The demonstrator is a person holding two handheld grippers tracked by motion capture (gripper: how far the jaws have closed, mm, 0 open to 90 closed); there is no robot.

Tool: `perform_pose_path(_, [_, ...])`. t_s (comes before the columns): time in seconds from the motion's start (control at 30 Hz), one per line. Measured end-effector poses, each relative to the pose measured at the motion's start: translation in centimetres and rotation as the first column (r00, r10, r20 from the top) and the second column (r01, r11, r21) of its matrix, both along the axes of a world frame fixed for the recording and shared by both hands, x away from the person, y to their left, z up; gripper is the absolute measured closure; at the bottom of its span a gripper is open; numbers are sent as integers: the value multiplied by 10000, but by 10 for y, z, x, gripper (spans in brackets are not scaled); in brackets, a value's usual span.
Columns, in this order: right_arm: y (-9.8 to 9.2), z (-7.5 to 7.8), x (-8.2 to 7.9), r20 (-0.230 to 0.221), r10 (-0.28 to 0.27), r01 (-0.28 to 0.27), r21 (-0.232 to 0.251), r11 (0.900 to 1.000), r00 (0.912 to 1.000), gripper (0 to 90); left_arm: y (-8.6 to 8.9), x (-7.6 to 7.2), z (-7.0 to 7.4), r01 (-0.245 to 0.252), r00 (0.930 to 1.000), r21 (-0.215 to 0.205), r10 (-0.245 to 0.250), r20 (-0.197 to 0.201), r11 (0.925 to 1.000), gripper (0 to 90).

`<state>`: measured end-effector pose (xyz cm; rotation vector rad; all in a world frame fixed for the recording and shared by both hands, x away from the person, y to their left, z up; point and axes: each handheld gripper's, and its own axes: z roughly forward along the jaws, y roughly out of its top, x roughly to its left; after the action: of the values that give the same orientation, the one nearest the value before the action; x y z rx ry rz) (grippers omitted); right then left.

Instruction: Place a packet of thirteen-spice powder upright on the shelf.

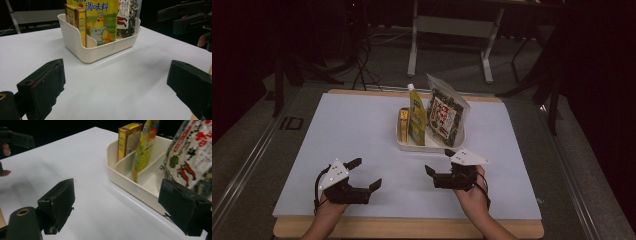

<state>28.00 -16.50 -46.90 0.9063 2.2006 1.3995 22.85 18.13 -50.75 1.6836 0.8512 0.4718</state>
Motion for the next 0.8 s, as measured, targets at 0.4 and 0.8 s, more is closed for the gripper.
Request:
perform_pose_path(0.4, [-26, -1, -10, -179, 56, -59, -166, 9998, 9998, 134, 0, 0, -1, 97, 9999, 9, -97, -66, 10000, 23])
perform_pose_path(0.8, [-60, -2, -19, -169, -368, 366, -137, 9992, 9992, 133, -1, 0, -2, 184, 9997, 3, -184, -132, 9998, 23])
